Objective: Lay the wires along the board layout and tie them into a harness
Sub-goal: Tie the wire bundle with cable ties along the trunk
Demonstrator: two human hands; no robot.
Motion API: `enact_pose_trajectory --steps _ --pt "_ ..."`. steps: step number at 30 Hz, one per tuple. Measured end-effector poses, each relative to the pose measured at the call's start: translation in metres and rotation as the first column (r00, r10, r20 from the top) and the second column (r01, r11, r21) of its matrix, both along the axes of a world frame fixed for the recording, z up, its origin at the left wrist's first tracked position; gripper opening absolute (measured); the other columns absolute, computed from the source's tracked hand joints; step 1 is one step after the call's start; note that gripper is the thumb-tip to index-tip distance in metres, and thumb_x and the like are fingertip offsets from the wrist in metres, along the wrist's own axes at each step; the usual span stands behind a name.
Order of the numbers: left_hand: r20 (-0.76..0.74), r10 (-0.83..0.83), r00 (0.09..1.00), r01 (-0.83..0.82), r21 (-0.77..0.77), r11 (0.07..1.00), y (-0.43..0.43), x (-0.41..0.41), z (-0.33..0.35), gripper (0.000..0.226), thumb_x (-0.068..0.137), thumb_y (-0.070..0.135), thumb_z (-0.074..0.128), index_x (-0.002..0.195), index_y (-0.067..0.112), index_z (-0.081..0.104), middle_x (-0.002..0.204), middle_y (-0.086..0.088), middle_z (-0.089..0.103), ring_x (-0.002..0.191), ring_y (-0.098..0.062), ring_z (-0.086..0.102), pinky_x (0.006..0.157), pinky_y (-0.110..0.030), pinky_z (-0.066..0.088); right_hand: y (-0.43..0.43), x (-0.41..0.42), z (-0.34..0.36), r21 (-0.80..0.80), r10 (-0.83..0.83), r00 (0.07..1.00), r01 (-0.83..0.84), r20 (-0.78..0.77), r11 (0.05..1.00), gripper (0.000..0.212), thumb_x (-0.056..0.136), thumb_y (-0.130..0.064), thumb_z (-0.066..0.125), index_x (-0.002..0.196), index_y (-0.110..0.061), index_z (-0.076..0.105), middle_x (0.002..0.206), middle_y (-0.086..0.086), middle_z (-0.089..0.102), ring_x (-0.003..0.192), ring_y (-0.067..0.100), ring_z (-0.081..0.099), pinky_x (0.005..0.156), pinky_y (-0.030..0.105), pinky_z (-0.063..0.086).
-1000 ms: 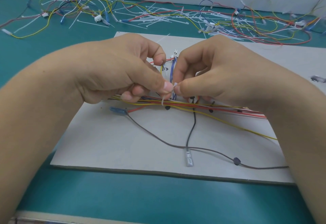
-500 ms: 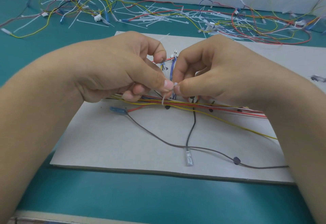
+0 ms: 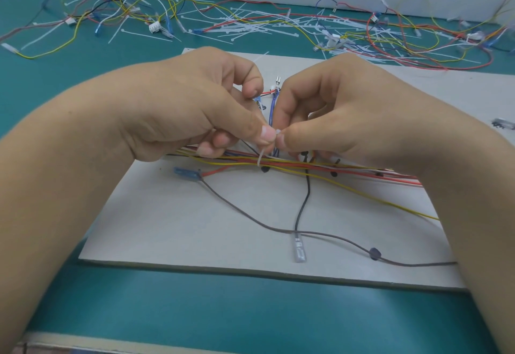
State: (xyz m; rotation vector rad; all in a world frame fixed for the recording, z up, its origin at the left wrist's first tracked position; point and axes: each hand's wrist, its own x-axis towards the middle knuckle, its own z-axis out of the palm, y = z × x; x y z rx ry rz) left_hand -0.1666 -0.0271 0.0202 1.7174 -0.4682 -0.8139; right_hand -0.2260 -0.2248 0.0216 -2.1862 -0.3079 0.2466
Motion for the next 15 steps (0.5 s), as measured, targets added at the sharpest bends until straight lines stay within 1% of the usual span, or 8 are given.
enact_pose_trajectory --steps 2,4,5,6,8,12,15 --pt "-0.001 -0.003 1.000 0.003 -0.005 1.000 -0.0001 0.0003 -0.0001 0.050 0.065 -0.002 0.082 0.081 0.019 0.040 0.075 -0.021 0.068 0.033 -0.011 0.036 0.034 -0.014 0.031 -0.0001 0.0000 0.0009 0.004 -0.002 1.000 0.002 0.000 1.000 0.007 0.081 -0.003 0.074 0.077 -0.009 0.072 0.056 0.001 0.066 0.043 0.007 0.050 0.044 0.019 0.040" --pt "0.002 -0.005 1.000 0.005 -0.006 1.000 -0.0003 0.0002 -0.0001 0.057 0.062 -0.007 0.086 0.081 0.018 0.039 0.074 -0.019 0.068 0.033 -0.010 0.036 0.034 -0.014 0.031 -0.0007 0.0002 0.0016 0.000 -0.007 1.000 0.007 -0.001 1.000 0.008 0.081 -0.003 0.074 0.077 -0.010 0.073 0.056 0.000 0.066 0.043 0.008 0.051 0.044 0.019 0.041" --pt "0.008 -0.007 1.000 0.007 -0.007 1.000 -0.0006 -0.0002 -0.0002 0.057 0.060 -0.005 0.087 0.082 0.018 0.039 0.073 -0.017 0.068 0.033 -0.010 0.036 0.034 -0.014 0.031 -0.0009 0.0003 0.0018 -0.003 -0.012 1.000 0.012 -0.003 1.000 0.008 0.082 -0.004 0.074 0.077 -0.010 0.073 0.056 0.000 0.066 0.044 0.008 0.052 0.044 0.019 0.041" --pt "0.009 -0.010 1.000 0.010 -0.011 1.000 -0.0010 -0.0008 -0.0001 0.053 0.061 0.000 0.083 0.082 0.018 0.038 0.072 -0.017 0.068 0.033 -0.010 0.036 0.034 -0.014 0.031 -0.0011 0.0002 0.0020 -0.003 -0.017 1.000 0.017 -0.006 1.000 0.008 0.082 -0.004 0.075 0.077 -0.010 0.073 0.056 0.000 0.067 0.044 0.009 0.052 0.044 0.020 0.042" --pt "-0.003 -0.007 1.000 0.007 -0.016 1.000 -0.0011 -0.0016 0.0009 0.048 0.063 0.003 0.079 0.082 0.018 0.038 0.072 -0.016 0.068 0.033 -0.010 0.036 0.034 -0.013 0.031 -0.0010 0.0001 0.0021 -0.002 -0.023 1.000 0.023 -0.010 1.000 0.008 0.082 -0.004 0.075 0.077 -0.011 0.073 0.057 0.000 0.067 0.045 0.010 0.052 0.044 0.021 0.042" --pt "0.011 -0.008 1.000 0.008 -0.006 1.000 0.0000 -0.0004 -0.0001 0.057 0.064 -0.006 0.087 0.082 0.018 0.038 0.075 -0.019 0.069 0.033 -0.010 0.036 0.034 -0.014 0.032 -0.0009 -0.0001 0.0023 -0.001 -0.026 1.000 0.026 -0.010 1.000 0.008 0.082 -0.004 0.074 0.077 -0.010 0.072 0.056 0.000 0.067 0.045 0.010 0.052 0.044 0.022 0.042" --pt "0.014 0.001 1.000 -0.001 -0.006 1.000 -0.0009 -0.0008 -0.0001 0.057 0.061 -0.005 0.087 0.081 0.018 0.038 0.076 -0.021 0.068 0.032 -0.010 0.036 0.034 -0.014 0.031 -0.0005 0.0002 0.0015 -0.008 -0.020 1.000 0.020 -0.004 1.000 0.008 0.082 -0.003 0.074 0.077 -0.010 0.072 0.056 -0.001 0.066 0.045 0.009 0.052 0.045 0.021 0.042"
